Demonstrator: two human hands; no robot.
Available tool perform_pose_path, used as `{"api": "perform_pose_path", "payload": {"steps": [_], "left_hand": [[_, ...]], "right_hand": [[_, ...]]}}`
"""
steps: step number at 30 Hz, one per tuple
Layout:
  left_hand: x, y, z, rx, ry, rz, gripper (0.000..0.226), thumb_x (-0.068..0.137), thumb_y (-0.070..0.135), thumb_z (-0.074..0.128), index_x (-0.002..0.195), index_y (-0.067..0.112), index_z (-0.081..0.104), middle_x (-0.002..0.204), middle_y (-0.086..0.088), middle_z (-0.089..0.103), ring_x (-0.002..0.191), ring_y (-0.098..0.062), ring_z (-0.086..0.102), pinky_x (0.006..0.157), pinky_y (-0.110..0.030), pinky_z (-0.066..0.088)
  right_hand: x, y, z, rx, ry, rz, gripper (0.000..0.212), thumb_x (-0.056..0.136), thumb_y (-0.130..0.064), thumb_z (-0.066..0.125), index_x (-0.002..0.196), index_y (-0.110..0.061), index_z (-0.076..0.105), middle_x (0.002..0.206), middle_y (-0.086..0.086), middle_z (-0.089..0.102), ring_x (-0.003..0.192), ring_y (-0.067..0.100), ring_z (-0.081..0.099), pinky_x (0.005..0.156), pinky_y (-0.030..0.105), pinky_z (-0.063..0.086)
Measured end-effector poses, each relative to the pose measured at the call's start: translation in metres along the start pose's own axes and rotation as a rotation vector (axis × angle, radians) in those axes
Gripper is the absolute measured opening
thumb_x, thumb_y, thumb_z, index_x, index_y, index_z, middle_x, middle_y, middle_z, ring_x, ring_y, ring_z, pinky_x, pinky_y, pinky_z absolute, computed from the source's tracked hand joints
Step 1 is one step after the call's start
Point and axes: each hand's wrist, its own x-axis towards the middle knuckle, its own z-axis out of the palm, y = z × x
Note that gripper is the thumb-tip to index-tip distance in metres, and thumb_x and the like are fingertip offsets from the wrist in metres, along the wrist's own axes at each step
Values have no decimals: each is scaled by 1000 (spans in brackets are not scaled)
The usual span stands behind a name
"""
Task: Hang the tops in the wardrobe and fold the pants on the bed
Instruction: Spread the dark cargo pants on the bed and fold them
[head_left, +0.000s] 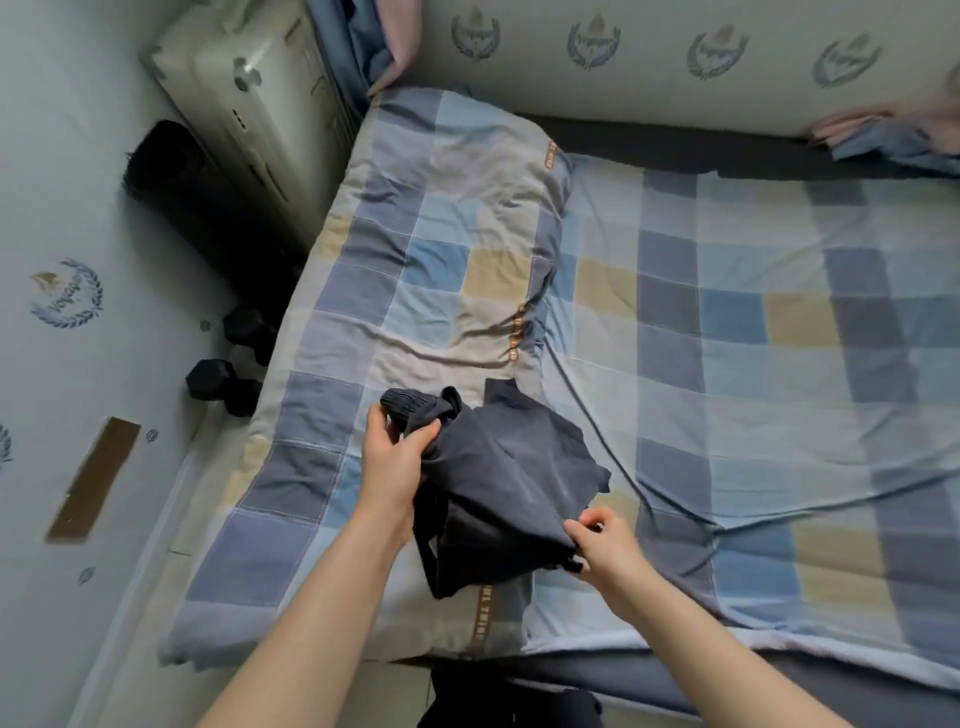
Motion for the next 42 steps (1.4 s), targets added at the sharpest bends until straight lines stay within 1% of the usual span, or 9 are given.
{"api": "perform_pose_path", "payload": {"steps": [4, 9, 13, 20, 24, 28, 32, 36, 42], "left_hand": [[-77, 34, 7, 363, -46, 260, 24, 85, 4, 69, 104, 16, 57, 96, 1, 67, 86, -4, 63, 79, -26, 51], [-159, 45, 20, 627, -196, 531, 38, 75, 14, 70, 105, 32, 58, 96, 11, 63, 90, -12, 64, 78, -36, 53], [-200, 49, 31, 710, -367, 731, 42, 71, 11, 62, 111, 23, 60, 96, 7, 59, 85, -12, 59, 70, -24, 47], [-200, 89, 11, 543, -907, 411, 44, 80, 5, 75, 117, 28, 70, 75, 9, 72, 65, -2, 64, 67, -14, 46], [-164, 100, 14, 564, -743, 547, 28, 80, -5, 71, 92, 20, 75, 82, 3, 74, 75, -17, 70, 73, -28, 55], [-121, 86, 26, 969, -920, 777, 53, 73, 9, 76, 121, 28, 62, 112, 14, 64, 106, -4, 59, 91, -21, 46], [-114, 67, 60, 1348, -1206, 930, 30, 70, 32, 74, 94, 36, 55, 91, 26, 50, 91, -9, 52, 82, -32, 37], [-116, 60, 83, 1927, -1155, 946, 31, 86, 36, 63, 116, 28, 61, 117, 5, 60, 122, -13, 49, 114, -47, 19], [-120, 71, 134, 2204, -998, 1210, 30, 98, 48, 45, 118, 29, 59, 121, 8, 60, 124, -11, 49, 111, -43, 11]], "right_hand": [[-92, -20, -25, -492, 88, -184, 5, 90, -18, 54, 92, -14, 53, 89, 5, 58, 81, 21, 53, 69, 30, 40], [-205, -89, -36, 126, -127, -457, 19, 97, -34, 51, 100, -21, 64, 101, 0, 68, 93, 15, 63, 87, 33, 48], [-239, -100, -39, 26, -189, -523, 15, 93, -29, 59, 98, -19, 69, 82, -8, 70, 79, 5, 65, 73, 23, 49], [-263, -86, -64, 145, 0, -622, 19, 96, -14, 53, 90, -19, 70, 88, 6, 71, 88, 18, 66, 82, 38, 54], [-291, -86, -85, -8, 88, -750, 22, 97, -10, 52, 87, -21, 69, 79, -5, 69, 79, 7, 63, 78, 27, 51], [-325, -90, -114, -98, 66, -848, 21, 97, -10, 51, 89, -16, 70, 80, -5, 70, 80, 6, 64, 73, 17, 49], [-360, -90, -157, -110, 71, -949, 20, 97, -9, 49, 99, -15, 69, 87, 0, 68, 86, 9, 63, 76, 15, 48], [-378, -78, -215, -132, 51, -982, 30, 98, -3, 45, 95, -17, 71, 91, -5, 68, 91, 7, 61, 81, 14, 46], [-361, -47, -340, -524, 13, -913, 33, 98, -6, 45, 93, -28, 70, 96, -10, 68, 97, 7, 61, 86, 17, 45]]}}
